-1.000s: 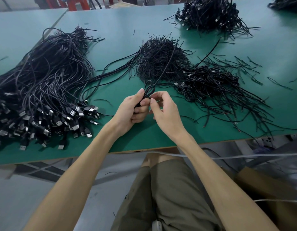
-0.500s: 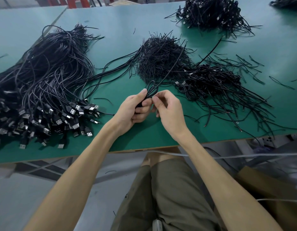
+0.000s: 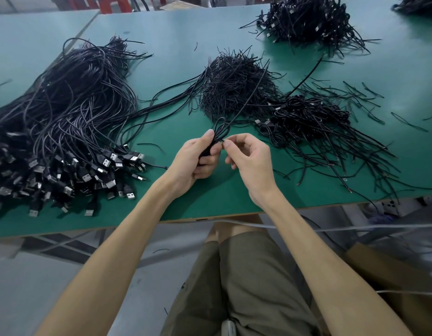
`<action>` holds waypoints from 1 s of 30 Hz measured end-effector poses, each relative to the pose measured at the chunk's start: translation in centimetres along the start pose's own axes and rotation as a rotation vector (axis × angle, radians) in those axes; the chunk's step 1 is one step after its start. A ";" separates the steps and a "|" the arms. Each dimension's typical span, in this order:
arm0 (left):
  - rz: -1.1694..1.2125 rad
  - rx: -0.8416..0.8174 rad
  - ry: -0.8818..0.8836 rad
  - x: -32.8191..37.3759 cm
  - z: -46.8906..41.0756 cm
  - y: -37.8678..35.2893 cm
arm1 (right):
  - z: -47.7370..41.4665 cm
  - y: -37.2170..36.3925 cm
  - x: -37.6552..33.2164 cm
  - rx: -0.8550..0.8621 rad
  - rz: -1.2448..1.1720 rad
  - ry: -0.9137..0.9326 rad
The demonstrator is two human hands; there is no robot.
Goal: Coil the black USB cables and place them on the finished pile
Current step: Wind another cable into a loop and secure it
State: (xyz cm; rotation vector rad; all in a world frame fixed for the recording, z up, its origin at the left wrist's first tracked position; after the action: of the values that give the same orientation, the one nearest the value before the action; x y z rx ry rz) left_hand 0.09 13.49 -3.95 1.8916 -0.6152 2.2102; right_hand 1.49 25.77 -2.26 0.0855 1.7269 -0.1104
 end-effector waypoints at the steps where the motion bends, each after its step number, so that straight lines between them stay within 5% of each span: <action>1: -0.018 0.006 -0.007 0.0 0.0 0.1 | 0.0 0.1 0.1 0.005 -0.008 -0.001; 11: -0.364 0.195 -0.124 1.0 0.1 -0.2 | -0.1 1.8 0.5 0.146 0.020 0.013; 22: -0.516 0.156 -0.142 2.9 1.6 1.0 | -0.2 1.8 0.7 0.150 0.047 0.001; 30: -0.712 0.099 -0.320 4.8 2.2 0.2 | -0.5 1.2 0.9 0.092 0.008 -0.015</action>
State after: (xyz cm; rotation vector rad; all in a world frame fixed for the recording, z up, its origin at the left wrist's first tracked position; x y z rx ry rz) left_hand 1.16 11.76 0.89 2.0908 0.1402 1.5243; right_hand 1.01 27.01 -3.07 0.1590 1.7061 -0.1837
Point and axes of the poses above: each hand's wrist, its own z-axis away from the middle knuckle, its own y-axis out of the back of the hand, x = y × z, the point moved 10 cm from there along -z, towards the middle knuckle
